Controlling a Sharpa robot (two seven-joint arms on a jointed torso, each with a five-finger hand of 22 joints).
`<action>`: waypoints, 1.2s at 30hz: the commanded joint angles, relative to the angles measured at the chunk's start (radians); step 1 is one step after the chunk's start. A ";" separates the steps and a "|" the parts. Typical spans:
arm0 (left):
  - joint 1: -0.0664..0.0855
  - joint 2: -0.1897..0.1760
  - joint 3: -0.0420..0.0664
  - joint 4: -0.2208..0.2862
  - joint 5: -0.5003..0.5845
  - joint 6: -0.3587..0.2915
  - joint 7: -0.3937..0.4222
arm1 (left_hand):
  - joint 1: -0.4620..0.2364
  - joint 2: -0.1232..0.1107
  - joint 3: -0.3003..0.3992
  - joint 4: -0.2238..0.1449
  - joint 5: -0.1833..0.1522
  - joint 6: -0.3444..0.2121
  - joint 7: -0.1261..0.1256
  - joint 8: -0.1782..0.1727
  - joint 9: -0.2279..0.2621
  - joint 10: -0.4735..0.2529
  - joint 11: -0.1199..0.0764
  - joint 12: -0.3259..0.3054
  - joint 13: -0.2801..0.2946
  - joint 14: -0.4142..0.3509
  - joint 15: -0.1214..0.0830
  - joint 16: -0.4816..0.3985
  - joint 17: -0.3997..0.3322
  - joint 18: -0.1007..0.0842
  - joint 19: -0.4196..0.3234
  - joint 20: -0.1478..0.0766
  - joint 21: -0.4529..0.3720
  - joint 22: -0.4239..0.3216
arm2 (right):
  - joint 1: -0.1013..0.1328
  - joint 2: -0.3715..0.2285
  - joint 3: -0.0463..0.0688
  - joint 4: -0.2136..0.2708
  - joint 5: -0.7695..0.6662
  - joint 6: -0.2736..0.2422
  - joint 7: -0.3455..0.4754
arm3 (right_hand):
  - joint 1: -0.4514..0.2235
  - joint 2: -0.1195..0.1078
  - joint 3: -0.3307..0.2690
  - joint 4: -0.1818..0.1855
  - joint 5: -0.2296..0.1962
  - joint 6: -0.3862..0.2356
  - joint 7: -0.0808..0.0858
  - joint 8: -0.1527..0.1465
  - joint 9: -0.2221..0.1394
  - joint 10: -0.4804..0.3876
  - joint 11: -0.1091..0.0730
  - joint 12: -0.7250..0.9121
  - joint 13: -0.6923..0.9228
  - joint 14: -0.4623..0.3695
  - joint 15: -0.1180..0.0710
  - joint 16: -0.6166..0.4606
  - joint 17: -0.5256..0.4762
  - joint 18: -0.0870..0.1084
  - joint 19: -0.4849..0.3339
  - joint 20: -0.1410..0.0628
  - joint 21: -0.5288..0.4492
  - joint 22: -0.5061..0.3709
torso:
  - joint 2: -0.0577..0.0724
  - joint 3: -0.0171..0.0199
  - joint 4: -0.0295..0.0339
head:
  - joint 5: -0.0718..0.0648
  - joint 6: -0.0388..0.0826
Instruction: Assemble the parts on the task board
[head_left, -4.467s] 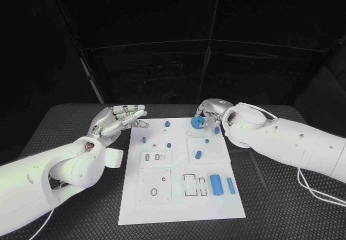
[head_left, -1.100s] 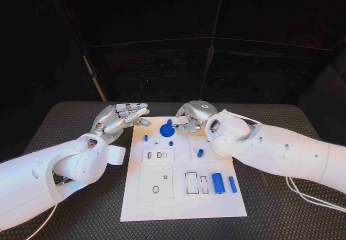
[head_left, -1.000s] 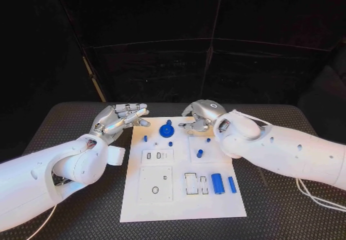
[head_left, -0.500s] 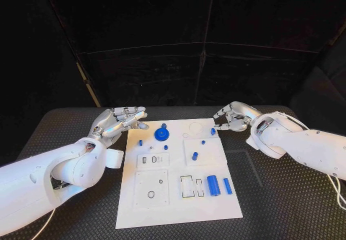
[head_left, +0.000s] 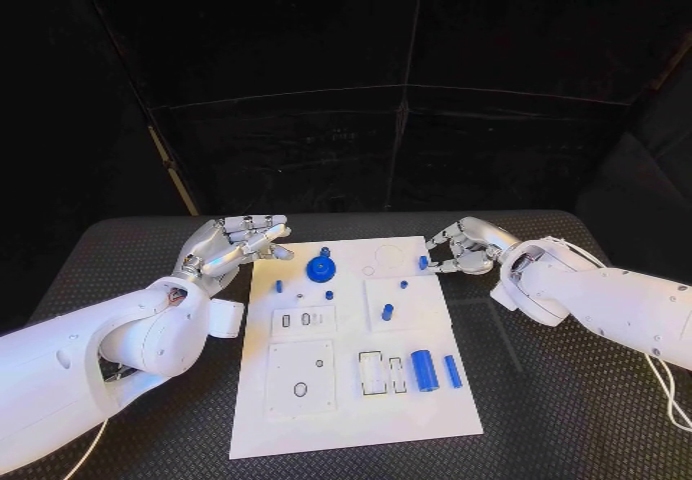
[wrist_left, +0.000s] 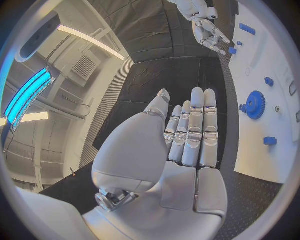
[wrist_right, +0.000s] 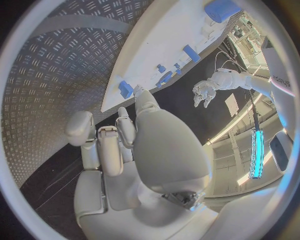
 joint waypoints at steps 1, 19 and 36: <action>0.000 0.002 0.001 -0.001 -0.004 0.015 0.004 | 0.002 0.011 0.001 -0.006 -0.005 0.001 0.006 -0.006 -0.001 -0.002 0.005 -0.003 -0.001 -0.008 0.002 -0.006 0.002 0.011 -0.007 0.001 0.005 0.001 | -0.002 0.010 0.000 -0.010 0.019 0.016 0.036 | 0.013 0.000 0.002 -0.008 -0.007 -0.007 0.001 -0.003 0.000 -0.005 -0.004 -0.002 0.001 0.070 -0.005 0.002 0.107 0.008 -0.005 0.000 -0.006 0.001 | 0.001 -0.0012 -0.0012 | 0.003 -0.001; 0.000 0.003 0.001 -0.005 -0.004 0.017 0.002 | 0.002 0.011 0.001 -0.006 -0.005 0.001 0.006 -0.006 -0.001 -0.002 0.005 -0.003 -0.001 -0.008 0.002 -0.006 0.002 0.011 -0.007 0.001 0.005 0.001 | -0.007 0.050 0.001 -0.053 0.000 0.019 0.024 | 0.032 0.037 0.011 -0.020 -0.042 0.039 0.005 0.021 0.007 0.007 -0.001 0.010 0.013 0.072 -0.003 0.005 0.116 0.004 0.010 0.000 0.004 0.020 | 0.000 -0.0025 -0.0011 | 0.003 -0.010; 0.000 0.002 0.001 -0.008 -0.004 0.018 0.000 | 0.003 0.013 0.002 -0.007 -0.005 0.004 0.005 -0.006 -0.001 0.001 0.004 -0.003 0.000 -0.010 0.002 -0.007 0.004 0.011 -0.009 0.001 0.005 0.001 | -0.007 0.063 0.001 -0.063 -0.030 0.036 0.010 | 0.052 0.062 0.039 -0.039 -0.079 0.101 -0.003 0.041 0.008 0.020 -0.009 0.023 0.027 0.076 -0.009 0.013 0.133 0.000 0.026 -0.003 0.017 0.044 | -0.001 -0.0025 -0.0008 | 0.004 -0.016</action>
